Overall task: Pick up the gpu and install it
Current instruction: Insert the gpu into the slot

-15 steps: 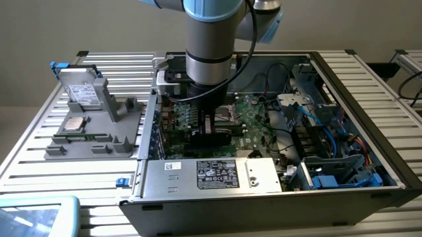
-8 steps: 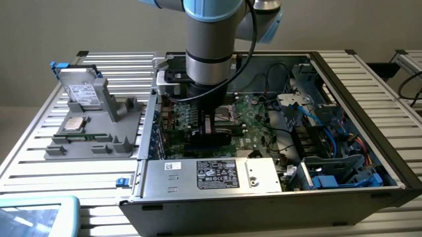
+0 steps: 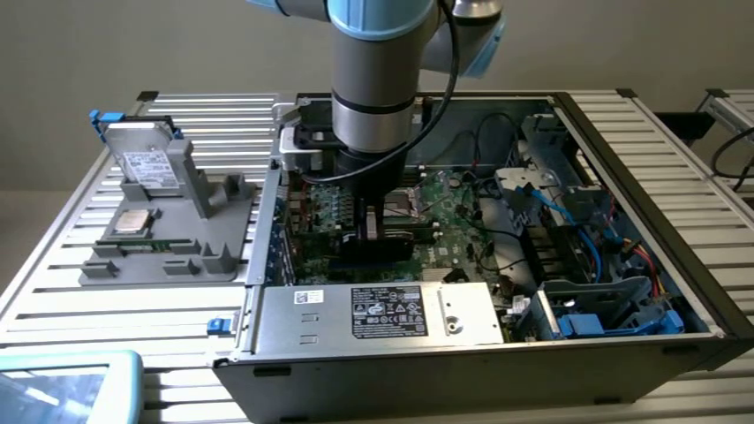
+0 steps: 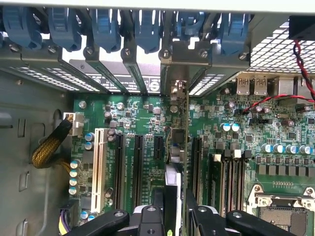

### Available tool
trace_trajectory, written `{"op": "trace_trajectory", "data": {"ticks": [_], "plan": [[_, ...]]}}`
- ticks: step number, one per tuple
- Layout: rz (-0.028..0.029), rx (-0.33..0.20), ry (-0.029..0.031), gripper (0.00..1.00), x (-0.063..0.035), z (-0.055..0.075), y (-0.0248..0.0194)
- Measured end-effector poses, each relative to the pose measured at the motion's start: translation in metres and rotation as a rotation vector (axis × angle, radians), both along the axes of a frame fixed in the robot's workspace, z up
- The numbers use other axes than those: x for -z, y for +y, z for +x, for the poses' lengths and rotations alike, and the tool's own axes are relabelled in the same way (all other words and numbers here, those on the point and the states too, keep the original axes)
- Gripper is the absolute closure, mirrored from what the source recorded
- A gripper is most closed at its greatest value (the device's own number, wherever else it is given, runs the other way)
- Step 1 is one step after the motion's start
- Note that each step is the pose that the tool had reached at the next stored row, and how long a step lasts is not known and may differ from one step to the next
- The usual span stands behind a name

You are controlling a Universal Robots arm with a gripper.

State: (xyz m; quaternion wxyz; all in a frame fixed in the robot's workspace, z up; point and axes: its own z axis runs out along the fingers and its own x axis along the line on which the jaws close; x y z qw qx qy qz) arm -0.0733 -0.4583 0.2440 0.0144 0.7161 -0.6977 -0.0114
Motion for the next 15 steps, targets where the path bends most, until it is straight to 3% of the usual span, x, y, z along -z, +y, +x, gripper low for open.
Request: {"op": "trace_trajectory", "data": {"ticks": [15], "plan": [[-0.0005,0.002,-0.0003,0.73,0.0012,-0.0013,0.0001]]}}
